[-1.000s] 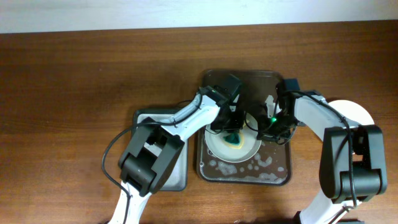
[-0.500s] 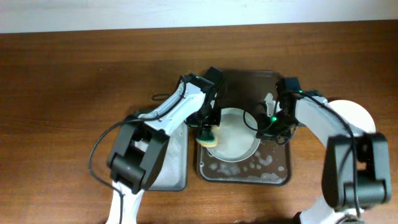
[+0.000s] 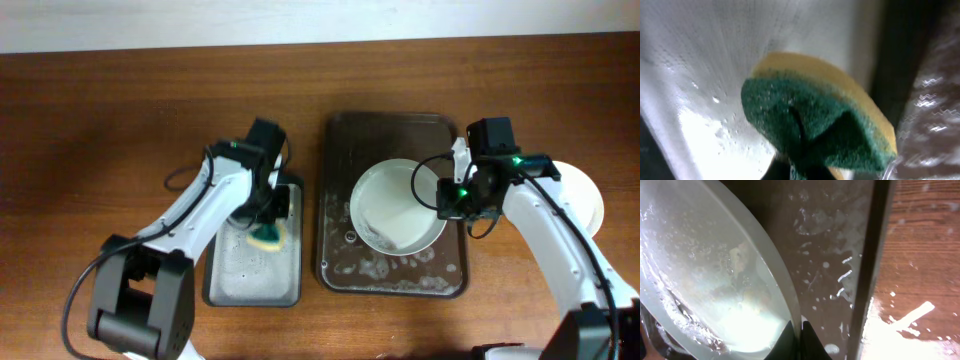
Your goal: Clean dirty plates on tray and stack at the side
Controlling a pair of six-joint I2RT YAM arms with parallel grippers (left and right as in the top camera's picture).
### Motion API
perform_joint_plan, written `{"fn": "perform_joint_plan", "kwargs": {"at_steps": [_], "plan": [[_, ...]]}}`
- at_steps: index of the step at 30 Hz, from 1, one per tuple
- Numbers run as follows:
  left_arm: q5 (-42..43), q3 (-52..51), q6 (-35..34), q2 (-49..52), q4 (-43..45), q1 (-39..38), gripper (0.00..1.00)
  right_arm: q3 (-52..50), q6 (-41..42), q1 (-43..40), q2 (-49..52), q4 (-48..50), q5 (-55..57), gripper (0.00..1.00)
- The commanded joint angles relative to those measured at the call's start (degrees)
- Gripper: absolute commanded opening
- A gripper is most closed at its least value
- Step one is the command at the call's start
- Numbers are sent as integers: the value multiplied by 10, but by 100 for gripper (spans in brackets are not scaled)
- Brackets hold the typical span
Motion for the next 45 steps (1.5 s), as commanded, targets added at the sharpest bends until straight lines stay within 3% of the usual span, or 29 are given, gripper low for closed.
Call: {"fn": "perform_joint_plan", "kwargs": {"at_steps": [1, 4, 10, 11, 12, 17, 25, 34, 45], "plan": [[27, -40, 6, -1, 36, 13, 9, -4, 12, 6, -58, -6, 60, 4], [28, -38, 7, -28, 36, 13, 17, -4, 41, 54, -109, -10, 186, 4], [22, -38, 7, -119, 41, 13, 51, -4, 86, 201, -155, -23, 390, 4], [22, -38, 7, -125, 40, 13, 62, -4, 99, 231, -154, -31, 429, 4], [22, -38, 7, -134, 39, 13, 100, -4, 110, 252, -154, -36, 459, 4], [22, -38, 6, -161, 17, 13, 100, -3, 123, 376, -155, -52, 621, 4], [21, -38, 6, -180, 5, 13, 99, 44, 196, 506, -155, -167, 722, 4], [22, -38, 6, -180, 15, 12, 99, 54, 196, 512, -155, -170, 788, 4], [22, -38, 6, -180, 15, 12, 99, 54, 193, 512, -155, -180, 789, 4]]}}
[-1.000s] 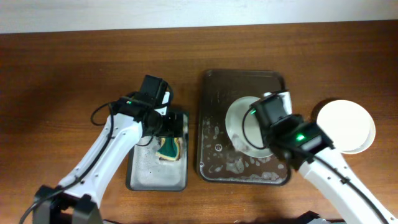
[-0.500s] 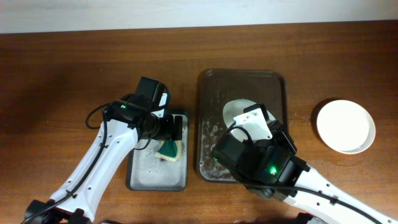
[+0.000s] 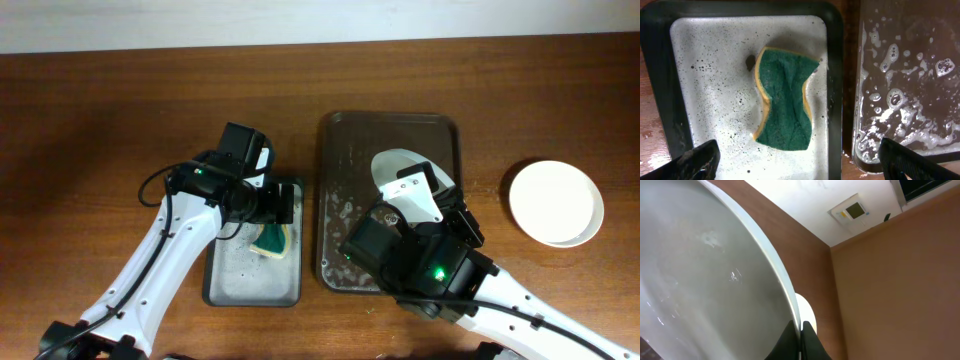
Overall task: Clean dirty plates on tray and stack at the side
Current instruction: 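Carry the 'W' plate right with the right gripper toward the stack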
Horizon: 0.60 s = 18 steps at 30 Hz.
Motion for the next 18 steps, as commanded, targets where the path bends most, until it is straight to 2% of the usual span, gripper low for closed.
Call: {"fn": "perform_joint_plan", "kwargs": {"at_steps": [1, 18], "plan": [[5, 3, 3, -10, 1, 2, 100, 14, 11, 4, -7, -1, 25, 4], [5, 3, 3, -10, 1, 2, 99, 14, 1, 4, -7, -1, 24, 4]]}}
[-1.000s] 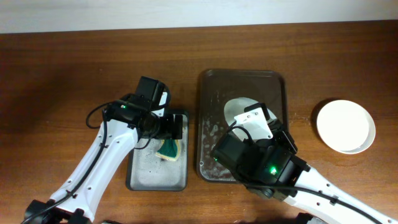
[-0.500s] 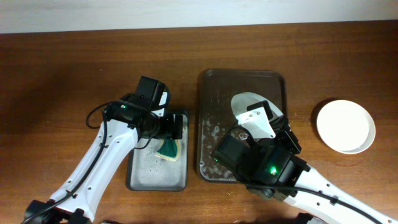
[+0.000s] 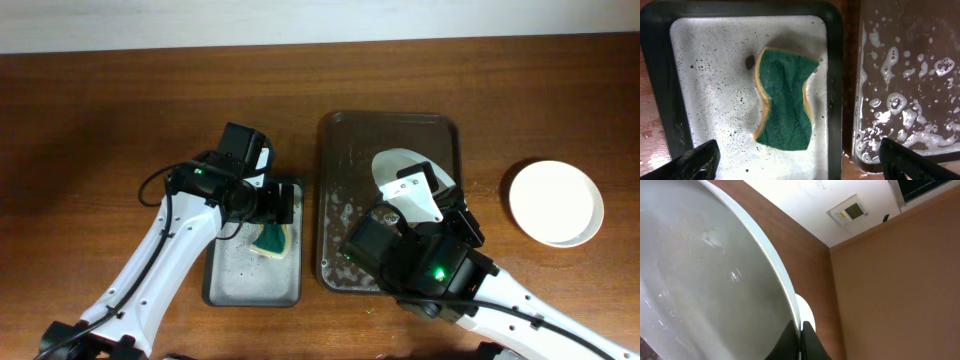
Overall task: Clean dirty plates on tray and stack at the side
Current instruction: 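Carry the 'W' plate right with the right gripper toward the stack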
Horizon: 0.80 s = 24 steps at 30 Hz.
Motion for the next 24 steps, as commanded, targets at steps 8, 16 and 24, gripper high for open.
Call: {"fn": "perform_joint_plan", "kwargs": {"at_steps": [8, 16, 24], "plan": [[4, 3, 3, -10, 1, 2, 99, 14, -2, -5, -4, -7, -6, 4], [4, 3, 2, -10, 1, 2, 99, 14, -56, -19, -2, 31, -70, 4], [4, 3, 2, -10, 1, 2, 99, 20, -7, -50, -2, 21, -102, 4]]}}
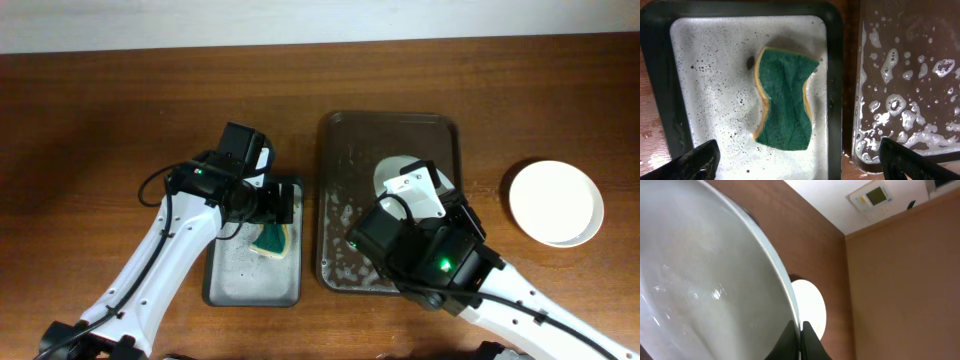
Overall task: Clean dirty plates on tray and stack at the side
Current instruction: 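Carry the 'W' plate right with the right gripper toward the stack, then lower the plate onto the stacked plates and open the right gripper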
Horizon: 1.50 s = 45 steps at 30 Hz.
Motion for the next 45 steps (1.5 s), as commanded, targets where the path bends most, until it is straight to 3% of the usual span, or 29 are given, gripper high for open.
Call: {"fn": "perform_joint_plan", "kwargs": {"at_steps": [1, 19, 21, 23, 24, 27, 28, 31, 34, 37, 39, 42, 45], "plan": [[4, 3, 3, -10, 0, 2, 99, 17, 24, -11, -2, 10, -38, 4], [4, 3, 3, -10, 0, 2, 99, 17, 26, -11, -2, 13, -10, 4], [4, 3, 3, -10, 0, 2, 99, 17, 24, -10, -2, 54, -27, 4], [4, 3, 3, -10, 0, 2, 99, 16, -4, -18, 2, 35, 40, 4], [4, 3, 3, -10, 0, 2, 99, 16, 33, -26, 3, 44, 50, 4], [4, 3, 3, -10, 0, 2, 99, 16, 10, -30, 6, 54, -46, 4], [4, 3, 3, -10, 0, 2, 99, 16, 68, -57, 6, 47, -54, 4], [4, 3, 3, -10, 0, 2, 99, 16, 114, -164, 6, 81, -168, 4], [4, 3, 3, -10, 1, 2, 99, 16, 65, -278, 6, 130, -274, 4], [4, 3, 3, -10, 1, 2, 99, 16, -38, -443, 7, 187, -490, 4], [4, 3, 3, -10, 0, 2, 99, 16, -54, -563, 14, 200, -608, 4], [4, 3, 3, -10, 0, 2, 99, 16, -54, -736, 48, 205, -692, 4], [4, 3, 3, -10, 0, 2, 99, 16, -53, -861, 102, 207, -693, 4]]}}
